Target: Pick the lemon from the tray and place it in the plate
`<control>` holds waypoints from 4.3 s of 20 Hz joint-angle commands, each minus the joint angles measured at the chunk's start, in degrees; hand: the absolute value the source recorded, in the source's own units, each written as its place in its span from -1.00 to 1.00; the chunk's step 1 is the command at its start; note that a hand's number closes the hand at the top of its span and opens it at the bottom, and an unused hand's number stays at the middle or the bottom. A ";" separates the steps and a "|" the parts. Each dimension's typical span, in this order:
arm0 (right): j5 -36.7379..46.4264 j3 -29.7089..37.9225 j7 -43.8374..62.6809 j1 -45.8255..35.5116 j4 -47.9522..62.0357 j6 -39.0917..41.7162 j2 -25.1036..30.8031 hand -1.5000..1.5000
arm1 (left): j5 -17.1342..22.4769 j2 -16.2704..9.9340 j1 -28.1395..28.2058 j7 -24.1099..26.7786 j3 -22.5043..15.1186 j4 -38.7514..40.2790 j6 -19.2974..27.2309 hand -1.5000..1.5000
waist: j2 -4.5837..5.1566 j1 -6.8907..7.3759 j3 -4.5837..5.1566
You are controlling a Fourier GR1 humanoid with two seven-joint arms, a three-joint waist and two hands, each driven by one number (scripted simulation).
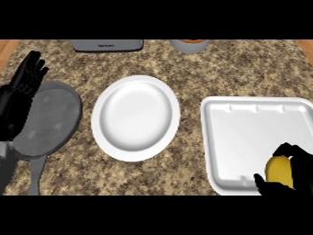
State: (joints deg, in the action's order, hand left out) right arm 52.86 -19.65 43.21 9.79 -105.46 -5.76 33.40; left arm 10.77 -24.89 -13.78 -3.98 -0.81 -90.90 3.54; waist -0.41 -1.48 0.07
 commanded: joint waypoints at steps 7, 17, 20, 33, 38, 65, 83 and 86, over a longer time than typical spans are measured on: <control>1.48 -8.01 -2.54 0.15 -25.15 -2.50 -4.66 1.00 | -0.26 0.37 0.42 -2.15 -0.64 -2.48 -1.08 0.00 | 0.06 1.14 -0.04; 3.61 -15.15 7.14 -19.38 -25.19 10.53 -19.35 1.00 | -2.53 3.13 0.07 1.40 0.09 0.46 -2.53 0.00 | 0.39 1.71 -0.02; 1.66 -11.74 5.40 -28.75 -11.85 10.51 -25.51 1.00 | -3.63 4.50 0.74 -1.73 -1.36 -3.01 -1.26 0.00 | 0.45 2.18 -0.05; -8.35 -11.67 6.16 -54.33 28.96 -9.04 -33.35 1.00 | -5.20 6.11 -1.31 0.46 -0.29 0.71 -2.61 0.00 | 0.72 2.84 -0.05; -12.64 -16.70 6.13 -61.48 44.55 -17.81 -33.38 1.00 | -4.08 5.08 -2.97 -1.82 1.17 -0.63 -4.02 0.00 | 0.82 3.75 -0.05; -54.10 -15.89 -25.13 -66.31 58.42 -48.10 -33.39 -1.00 | -7.03 8.32 -5.20 -3.17 -0.43 0.62 -3.51 0.00 | 1.07 4.47 -0.11; -56.54 -4.95 -39.18 -31.06 24.59 -33.21 -14.68 -1.00 | -5.26 5.16 -1.98 -7.62 5.57 -4.40 -6.19 0.00 | 0.17 0.82 -0.08; -57.20 -1.00 -40.57 -28.11 22.36 -29.20 -11.78 -1.00 | -6.49 6.25 -3.85 -3.43 6.30 0.97 -6.45 0.00 | 0.33 0.89 -0.07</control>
State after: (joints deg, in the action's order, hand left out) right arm -4.35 -22.85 3.71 -24.21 -77.49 -38.24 17.61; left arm 5.55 -18.93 -15.50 -7.04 5.16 -91.65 -3.39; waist -0.11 -0.47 -0.01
